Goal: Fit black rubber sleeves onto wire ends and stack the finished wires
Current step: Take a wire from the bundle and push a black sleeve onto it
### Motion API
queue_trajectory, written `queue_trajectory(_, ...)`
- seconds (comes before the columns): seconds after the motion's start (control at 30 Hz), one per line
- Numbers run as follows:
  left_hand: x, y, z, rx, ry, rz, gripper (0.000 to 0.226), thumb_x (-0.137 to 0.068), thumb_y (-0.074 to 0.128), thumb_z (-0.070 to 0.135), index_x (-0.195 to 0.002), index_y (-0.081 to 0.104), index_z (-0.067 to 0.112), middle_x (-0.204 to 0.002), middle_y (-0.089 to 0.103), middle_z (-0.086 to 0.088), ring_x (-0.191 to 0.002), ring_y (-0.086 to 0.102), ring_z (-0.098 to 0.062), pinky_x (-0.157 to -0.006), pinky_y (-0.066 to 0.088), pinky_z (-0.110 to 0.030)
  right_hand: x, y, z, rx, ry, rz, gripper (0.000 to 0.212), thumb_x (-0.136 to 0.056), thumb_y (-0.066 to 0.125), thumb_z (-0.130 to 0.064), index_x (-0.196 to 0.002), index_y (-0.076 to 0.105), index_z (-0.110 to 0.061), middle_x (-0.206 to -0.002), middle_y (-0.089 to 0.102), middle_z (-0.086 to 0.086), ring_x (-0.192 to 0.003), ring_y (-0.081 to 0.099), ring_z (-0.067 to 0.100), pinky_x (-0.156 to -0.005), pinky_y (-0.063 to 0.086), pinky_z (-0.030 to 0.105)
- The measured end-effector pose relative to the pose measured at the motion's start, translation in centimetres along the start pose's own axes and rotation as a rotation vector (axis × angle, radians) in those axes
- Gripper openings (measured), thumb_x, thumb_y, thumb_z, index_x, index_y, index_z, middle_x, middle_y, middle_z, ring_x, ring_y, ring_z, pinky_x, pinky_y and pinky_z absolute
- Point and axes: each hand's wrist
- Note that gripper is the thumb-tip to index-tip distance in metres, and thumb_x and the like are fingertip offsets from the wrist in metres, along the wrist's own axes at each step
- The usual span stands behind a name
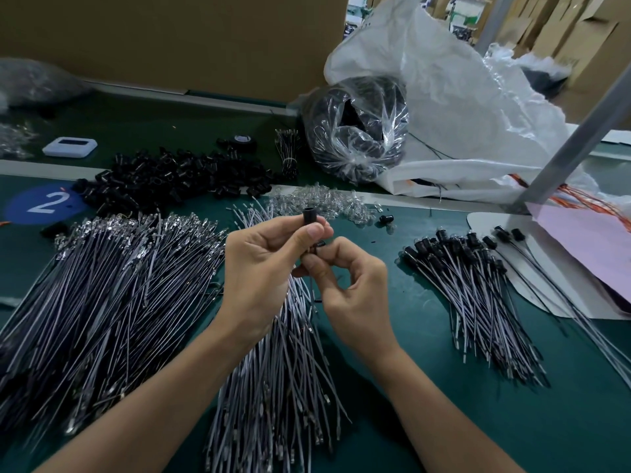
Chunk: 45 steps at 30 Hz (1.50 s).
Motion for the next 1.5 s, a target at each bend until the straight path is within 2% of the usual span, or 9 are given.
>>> queue_trajectory(0.23, -1.4, -1.0, 0.9, 0.045, -0.071, 0.109, 0.017, -0.071, 0.073, 0.037, -0.078, 0.08, 0.023, -0.079, 0.076, -0.002, -0.079, 0.073, -0.015, -0.078, 0.057, -0.025, -0.3, 0.0, -0.5, 0.123, 0.034, -0.049, 0.007, -0.09, 0.067, -0.014, -0.091, 0.071, -0.008, -0.084, 0.073, -0.003, -0.08, 0.067, 0.003, -0.075, 0.051, 0.017)
queue_trajectory(0.4, -2.9, -3.4, 1.4, 0.207, -0.254, 0.163, 0.025, -0.075, 0.069, 0.023, -0.093, 0.073, 0.006, -0.073, 0.073, -0.007, -0.054, 0.066, -0.013, -0.06, 0.057, -0.021, -4.4, -2.1, 0.5, 0.399, 0.096, 0.084, 0.015, -0.096, 0.058, -0.01, -0.1, 0.073, -0.013, -0.086, 0.072, -0.003, -0.076, 0.065, 0.013, -0.069, 0.053, 0.026)
queue_trajectory(0.57, -3.1, -3.9, 0.9, 0.043, -0.396, 0.045, 0.036, -0.072, 0.069, 0.02, -0.104, 0.064, 0.002, -0.087, 0.076, -0.009, -0.043, 0.058, -0.009, -0.048, 0.053, -0.019, -9.3, -1.2, 3.2, 0.791, 0.229, -0.255, 0.039, -0.092, 0.049, 0.006, -0.122, 0.067, -0.012, -0.121, 0.069, 0.006, -0.113, 0.062, 0.02, -0.103, 0.046, 0.03)
queue_trajectory(0.7, -3.0, -3.7, 0.2, -0.077, -0.419, 0.002, 0.039, -0.073, 0.071, 0.019, -0.106, 0.06, 0.003, -0.09, 0.077, -0.01, -0.039, 0.056, -0.01, -0.05, 0.055, -0.021, -10.5, 0.2, 5.0, 0.977, 0.267, -0.353, 0.028, -0.093, 0.058, -0.006, -0.119, 0.068, -0.01, -0.115, 0.069, 0.015, -0.106, 0.063, 0.032, -0.094, 0.052, 0.043)
queue_trajectory(0.83, -3.1, -3.8, -0.3, -0.178, -0.382, -0.021, 0.028, -0.085, 0.069, 0.015, -0.109, 0.06, 0.004, -0.091, 0.077, -0.007, -0.037, 0.052, -0.008, -0.056, 0.057, -0.021, -10.9, 0.3, 5.3, 0.949, 0.285, -0.288, 0.017, -0.091, 0.062, -0.006, -0.104, 0.072, -0.008, -0.105, 0.07, 0.015, -0.098, 0.064, 0.032, -0.087, 0.053, 0.04)
queue_trajectory(0.97, -3.0, -3.9, -0.4, -0.161, -0.365, -0.075, 0.033, -0.074, 0.074, 0.021, -0.099, 0.065, 0.001, -0.086, 0.076, -0.011, -0.032, 0.04, -0.005, -0.04, 0.045, -0.017, -11.1, -0.2, 5.2, 0.949, 0.277, -0.277, 0.026, -0.086, 0.055, 0.0, -0.103, 0.07, -0.011, -0.105, 0.068, 0.013, -0.097, 0.063, 0.03, -0.084, 0.053, 0.037)
queue_trajectory(1.13, -3.0, -3.9, -0.7, -0.255, -0.359, -0.118, 0.026, -0.068, 0.077, 0.025, -0.087, 0.07, 0.009, -0.082, 0.077, -0.009, -0.03, 0.038, -0.005, -0.035, 0.039, -0.015, -9.1, -1.9, 3.2, 0.589, 0.223, -0.108, 0.022, -0.089, 0.058, 0.001, -0.094, 0.075, -0.011, -0.092, 0.072, 0.006, -0.072, 0.063, 0.011, -0.068, 0.046, 0.007)
queue_trajectory(1.3, -2.7, -3.4, -1.0, -0.36, -0.305, -0.092, 0.014, -0.078, 0.079, 0.013, -0.09, 0.072, 0.009, -0.079, 0.077, -0.006, -0.03, 0.04, -0.006, -0.036, 0.039, -0.019, -4.8, -2.9, 1.0, 0.174, 0.231, -0.077, 0.027, -0.087, 0.067, 0.002, -0.088, 0.072, -0.024, -0.083, 0.074, -0.004, -0.077, 0.071, 0.01, -0.076, 0.054, 0.02)
queue_trajectory(1.5, -2.4, -3.2, -0.9, -0.392, -0.231, -0.112, 0.012, -0.079, 0.079, 0.009, -0.082, 0.074, 0.019, -0.075, 0.076, -0.002, -0.03, 0.04, -0.006, -0.033, 0.037, -0.016, -4.1, -1.9, 0.5, 0.142, 0.173, -0.106, 0.028, -0.084, 0.068, 0.007, -0.09, 0.068, -0.021, -0.084, 0.074, -0.002, -0.082, 0.071, 0.012, -0.074, 0.058, 0.028)
Point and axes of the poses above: each hand's wrist, its own x-axis away from the middle knuckle, its own y-axis out of the palm, z = x × y
